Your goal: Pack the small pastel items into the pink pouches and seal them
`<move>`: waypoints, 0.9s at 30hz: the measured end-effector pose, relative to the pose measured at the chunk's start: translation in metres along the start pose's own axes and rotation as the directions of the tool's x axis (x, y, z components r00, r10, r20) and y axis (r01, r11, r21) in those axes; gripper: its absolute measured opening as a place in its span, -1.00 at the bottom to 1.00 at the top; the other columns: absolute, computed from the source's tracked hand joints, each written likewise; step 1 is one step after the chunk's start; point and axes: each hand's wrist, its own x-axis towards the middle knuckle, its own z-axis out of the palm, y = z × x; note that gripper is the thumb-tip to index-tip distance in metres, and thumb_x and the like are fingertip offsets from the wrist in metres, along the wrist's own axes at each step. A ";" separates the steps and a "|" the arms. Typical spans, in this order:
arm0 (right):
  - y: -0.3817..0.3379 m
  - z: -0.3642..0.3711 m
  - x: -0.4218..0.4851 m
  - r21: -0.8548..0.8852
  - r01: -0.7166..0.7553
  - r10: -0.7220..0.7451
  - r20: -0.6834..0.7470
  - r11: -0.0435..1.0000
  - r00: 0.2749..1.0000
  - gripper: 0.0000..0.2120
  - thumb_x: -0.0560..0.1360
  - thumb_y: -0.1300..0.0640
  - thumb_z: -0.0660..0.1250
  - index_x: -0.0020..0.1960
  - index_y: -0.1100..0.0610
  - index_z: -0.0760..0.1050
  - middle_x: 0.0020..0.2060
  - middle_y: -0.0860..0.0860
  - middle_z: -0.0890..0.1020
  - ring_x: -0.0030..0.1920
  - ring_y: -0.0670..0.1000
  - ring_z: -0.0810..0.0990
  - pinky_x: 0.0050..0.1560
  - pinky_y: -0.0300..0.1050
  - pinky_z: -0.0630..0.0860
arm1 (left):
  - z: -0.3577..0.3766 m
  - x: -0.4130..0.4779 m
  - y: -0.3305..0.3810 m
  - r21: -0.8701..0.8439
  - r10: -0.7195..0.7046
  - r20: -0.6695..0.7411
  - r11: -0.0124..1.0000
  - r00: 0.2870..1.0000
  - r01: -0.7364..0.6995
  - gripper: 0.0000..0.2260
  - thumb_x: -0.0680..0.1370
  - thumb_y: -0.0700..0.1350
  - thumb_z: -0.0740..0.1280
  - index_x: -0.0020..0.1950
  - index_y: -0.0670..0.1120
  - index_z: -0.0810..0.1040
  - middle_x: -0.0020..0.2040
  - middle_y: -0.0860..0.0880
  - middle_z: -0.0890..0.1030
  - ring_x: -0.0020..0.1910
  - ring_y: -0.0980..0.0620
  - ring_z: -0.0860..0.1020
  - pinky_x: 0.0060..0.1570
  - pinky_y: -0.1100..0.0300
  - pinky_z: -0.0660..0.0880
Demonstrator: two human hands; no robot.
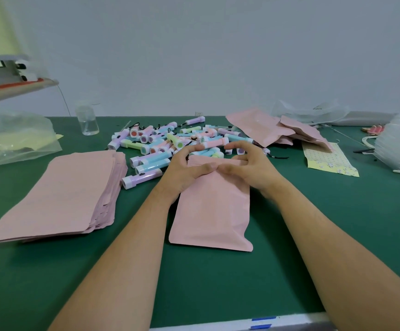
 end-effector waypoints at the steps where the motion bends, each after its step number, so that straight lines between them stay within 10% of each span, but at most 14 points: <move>1: 0.000 -0.002 0.001 0.010 -0.003 0.003 -0.006 1.000 1.000 -0.52 0.33 0.03 0.66 0.16 -0.20 0.56 0.08 0.06 0.64 0.04 0.06 0.70 0.05 0.03 0.68 | 0.000 0.001 0.000 -0.039 -0.011 0.011 0.999 1.000 0.012 -0.51 0.42 0.10 0.65 0.31 0.19 0.61 0.35 0.09 0.56 0.26 0.09 0.59 0.11 0.14 0.62; 8: 0.007 -0.006 0.004 -0.055 -0.008 0.009 0.009 0.998 1.000 -0.55 0.36 -0.04 0.66 0.17 -0.14 0.58 -0.08 -0.06 0.70 -0.20 -0.12 0.71 -0.23 -0.26 0.58 | -0.002 0.000 0.001 -0.133 0.028 0.032 0.991 0.999 -0.024 -0.50 0.49 -0.05 0.61 0.41 0.14 0.62 -0.01 0.35 0.69 -0.06 0.27 0.70 -0.17 0.31 0.63; 14: 0.008 -0.023 0.005 -0.149 -0.049 0.039 -0.070 0.988 0.997 -0.77 0.52 -0.23 0.44 -0.02 -0.08 0.67 -0.02 0.11 0.72 -0.18 0.13 0.67 -0.17 0.12 0.63 | -0.001 0.004 -0.005 -0.140 0.053 -0.015 0.989 0.998 -0.055 -0.51 0.50 -0.11 0.60 0.40 0.12 0.63 0.10 0.23 0.67 -0.05 0.24 0.71 -0.17 0.31 0.64; 19: 0.014 -0.038 0.002 -0.108 -0.075 0.078 0.023 0.991 0.997 -0.83 0.53 -0.15 0.48 0.03 -0.10 0.72 0.01 -0.09 0.73 -0.12 -0.09 0.69 -0.35 -0.18 0.52 | 0.003 0.005 -0.005 -0.166 0.028 0.015 0.986 0.999 -0.025 -0.55 0.50 -0.09 0.59 0.38 0.04 0.64 0.27 -0.03 0.70 0.04 0.12 0.73 -0.11 0.27 0.65; 27: 0.020 -0.032 0.006 0.080 -0.054 0.049 0.064 0.995 0.997 -0.53 0.43 0.13 0.62 0.26 -0.02 0.55 -0.08 0.20 0.74 -0.08 0.19 0.75 -0.12 0.11 0.69 | 0.002 0.003 -0.004 -0.176 -0.004 0.038 0.984 0.999 0.010 -0.60 0.46 -0.05 0.63 0.28 0.05 0.69 0.24 -0.01 0.72 0.11 0.00 0.73 0.00 0.13 0.68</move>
